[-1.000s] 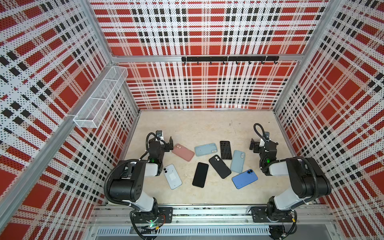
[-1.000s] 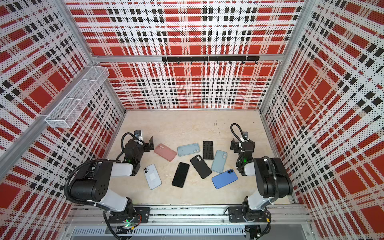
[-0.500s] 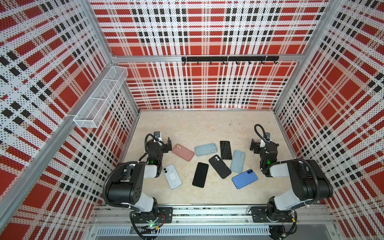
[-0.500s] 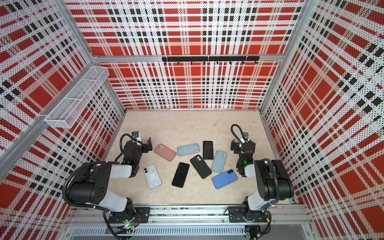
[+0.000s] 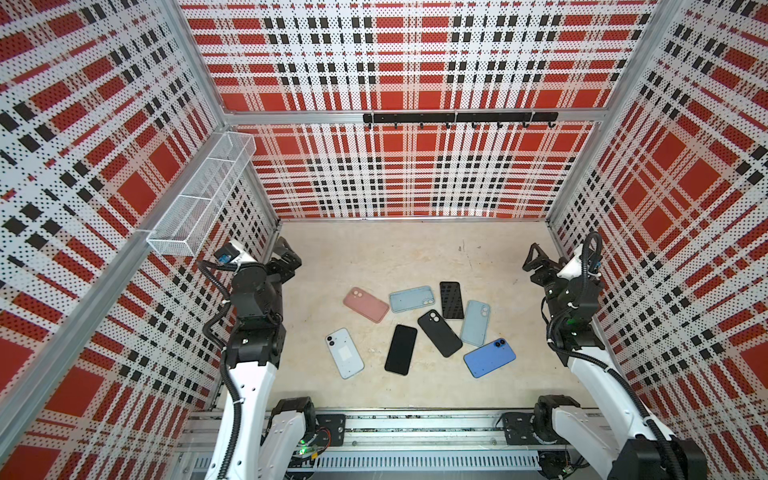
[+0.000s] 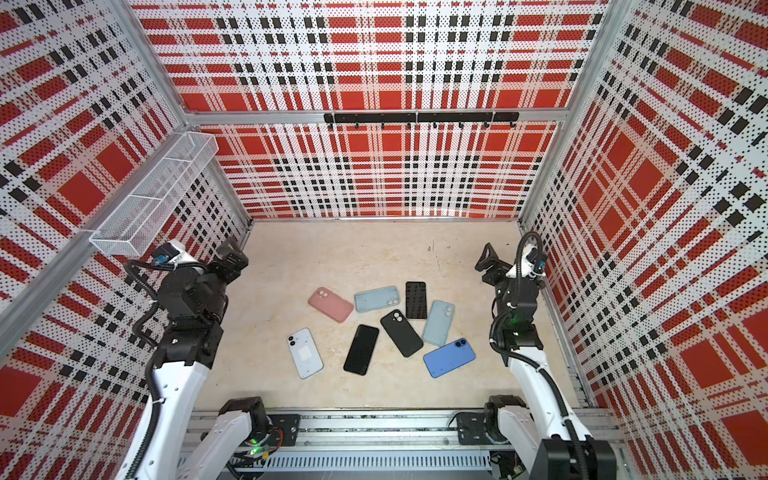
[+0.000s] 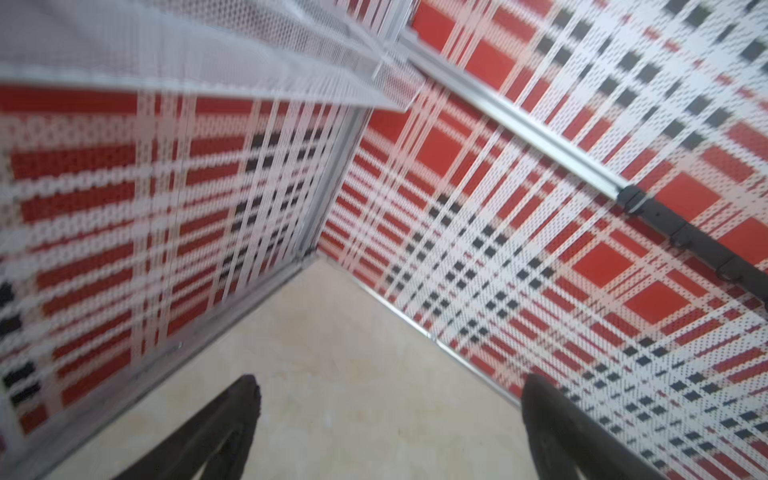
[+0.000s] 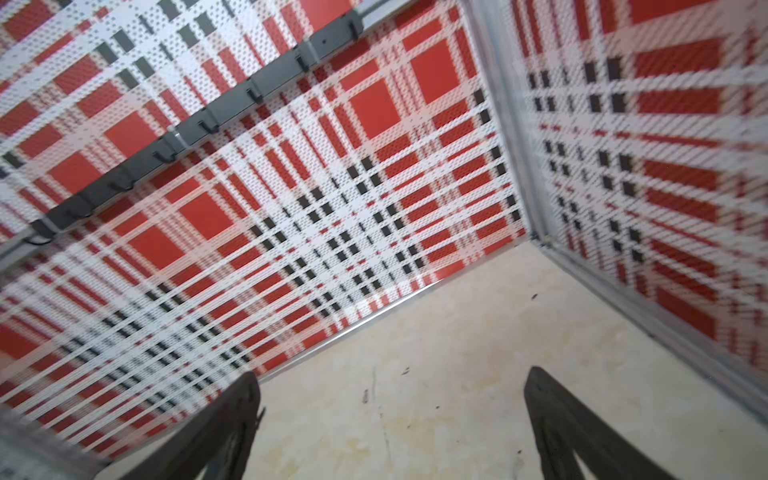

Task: Put the phone into the phone case
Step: 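Grasp the white phone with the left gripper while the right gripper moves inward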

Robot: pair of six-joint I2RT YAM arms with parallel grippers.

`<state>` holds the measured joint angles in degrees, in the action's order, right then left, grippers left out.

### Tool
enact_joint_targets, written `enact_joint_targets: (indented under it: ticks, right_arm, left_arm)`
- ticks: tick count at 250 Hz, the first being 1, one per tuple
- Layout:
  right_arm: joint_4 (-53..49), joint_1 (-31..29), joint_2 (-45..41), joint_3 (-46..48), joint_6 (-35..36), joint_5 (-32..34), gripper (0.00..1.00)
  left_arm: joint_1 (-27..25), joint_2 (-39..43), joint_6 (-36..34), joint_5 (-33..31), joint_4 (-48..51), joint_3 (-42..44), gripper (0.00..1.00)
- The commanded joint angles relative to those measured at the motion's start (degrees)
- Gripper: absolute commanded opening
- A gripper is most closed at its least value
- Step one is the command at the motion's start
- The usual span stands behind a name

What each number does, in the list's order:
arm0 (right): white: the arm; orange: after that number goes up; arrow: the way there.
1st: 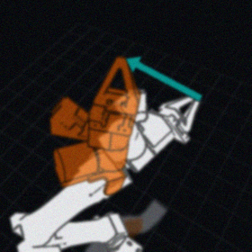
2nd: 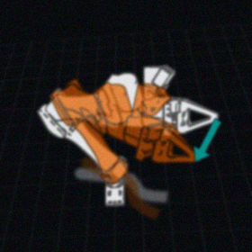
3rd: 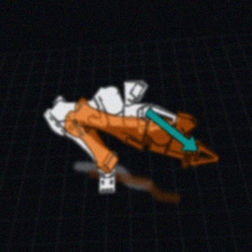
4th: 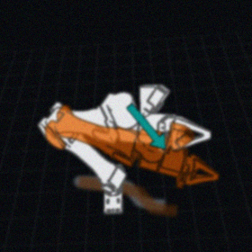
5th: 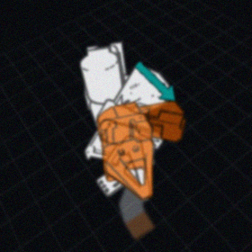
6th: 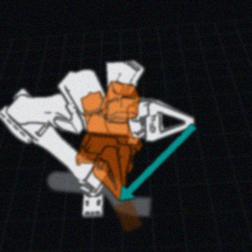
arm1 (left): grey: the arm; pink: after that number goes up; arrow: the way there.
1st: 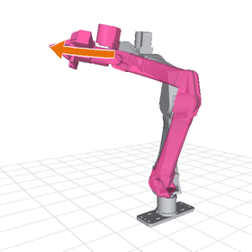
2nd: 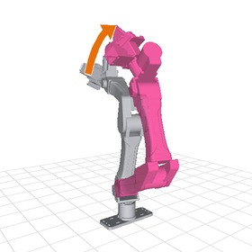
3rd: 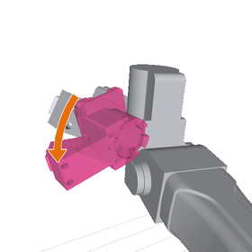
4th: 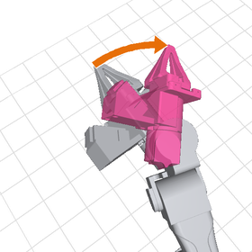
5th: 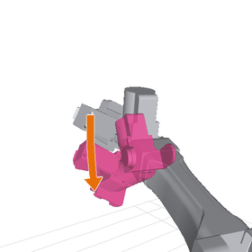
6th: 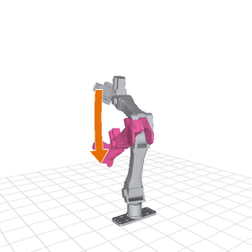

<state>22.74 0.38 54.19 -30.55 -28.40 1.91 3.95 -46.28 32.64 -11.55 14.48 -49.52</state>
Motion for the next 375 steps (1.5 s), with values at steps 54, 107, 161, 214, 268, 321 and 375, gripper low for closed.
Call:
enact_joint_targets:
  ticks: [54, 107, 161, 214, 268, 321, 375]
  right_arm:
    - [-34.7, -10.9, 10.1, -19.4, 13.1, -6.8, 1.00]
    - [-36.7, -13.7, 14.1, -20.3, 13.8, -8.4, 1.00]
    - [-34.0, -13.7, 16.7, -19.8, 12.7, -11.1, 1.00]
    - [-32.8, -14.1, 19.9, -21.7, 12.2, -14.4, 1.00]
    - [-33.5, -14.8, 20.8, -23.3, 12.4, -14.7, 1.00]
    - [-33.9, -15.2, 20.9, -24.1, 12.6, -14.4, 1.00]
    - [-34.9, -15.6, 21.7, -25.7, 12.7, -14.4, 1.00]
  left_arm:
    - [-27.1, -16.2, 27.3, -11.7, 54.2, -7.3, 1.00]
    - [-32.4, -22.9, 30.2, -1.9, 56.7, -2.1, 1.00]
    - [-32.6, -25.7, 28.0, 4.7, 49.6, 2.5, 1.00]
    - [-32.5, -31.4, 24.9, 6.1, 43.4, 2.6, 1.00]
    - [-32.6, -37.4, 22.5, 9.0, 40.5, 3.1, 1.00]
    - [-32.9, -37.1, 24.2, 10.0, 37.7, 6.1, 1.00]
    - [-32.9, -37.0, 24.1, 11.6, 34.5, 9.2, 0.94]
